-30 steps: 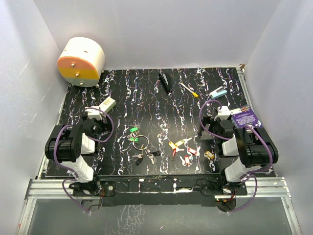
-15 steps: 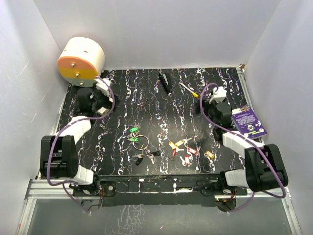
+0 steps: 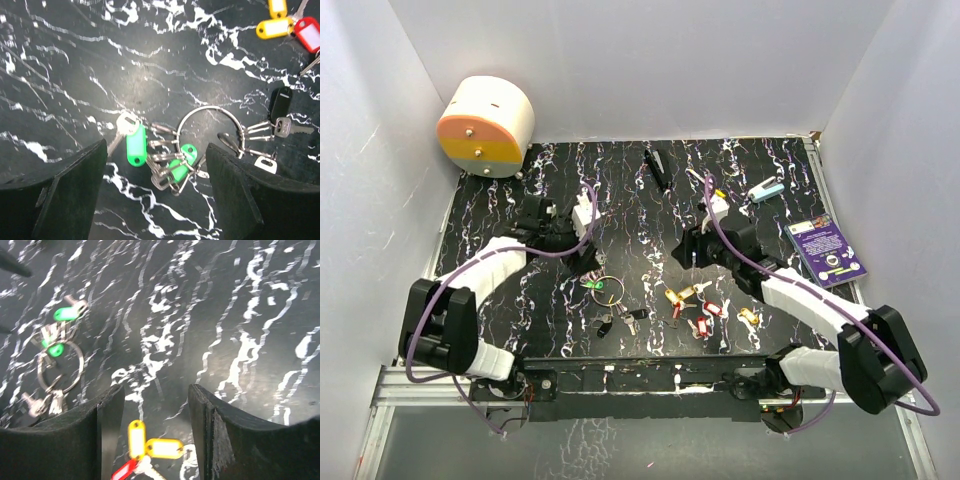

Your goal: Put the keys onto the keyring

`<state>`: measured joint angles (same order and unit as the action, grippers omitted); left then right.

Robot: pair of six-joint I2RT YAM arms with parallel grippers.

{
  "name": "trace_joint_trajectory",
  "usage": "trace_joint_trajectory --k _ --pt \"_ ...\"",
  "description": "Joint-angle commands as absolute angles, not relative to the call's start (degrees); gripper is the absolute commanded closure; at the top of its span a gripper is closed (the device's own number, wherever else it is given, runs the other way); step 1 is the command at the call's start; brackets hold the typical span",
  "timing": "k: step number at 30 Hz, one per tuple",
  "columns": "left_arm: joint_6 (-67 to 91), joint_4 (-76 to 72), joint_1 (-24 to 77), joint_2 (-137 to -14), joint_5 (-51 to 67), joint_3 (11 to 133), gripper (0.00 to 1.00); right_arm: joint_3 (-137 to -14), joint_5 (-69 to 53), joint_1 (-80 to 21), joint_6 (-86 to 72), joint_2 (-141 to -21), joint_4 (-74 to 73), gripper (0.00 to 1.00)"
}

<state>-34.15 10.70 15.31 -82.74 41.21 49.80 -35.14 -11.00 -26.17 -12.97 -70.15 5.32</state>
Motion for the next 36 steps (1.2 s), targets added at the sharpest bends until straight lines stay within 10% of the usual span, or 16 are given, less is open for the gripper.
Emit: trace_joint_trajectory --k 1,17,36 --pt "-29.6 10.7 15.3 -76.0 35.8 46.5 0.23 -36.9 -13.2 -31.5 -18.1 -66.4 3.1 0.43" --pt "-9.5 1.3 7.6 -67.9 6.7 45.0 0.23 -58.9 5.4 -56.0 -42.3 -91.2 -9.9 0.59" --pt "-9.5 1.6 5.3 -66.2 9.1 43.0 0.23 -68.2 7.5 -57.7 -37.6 -102.2 -10.7 0.62"
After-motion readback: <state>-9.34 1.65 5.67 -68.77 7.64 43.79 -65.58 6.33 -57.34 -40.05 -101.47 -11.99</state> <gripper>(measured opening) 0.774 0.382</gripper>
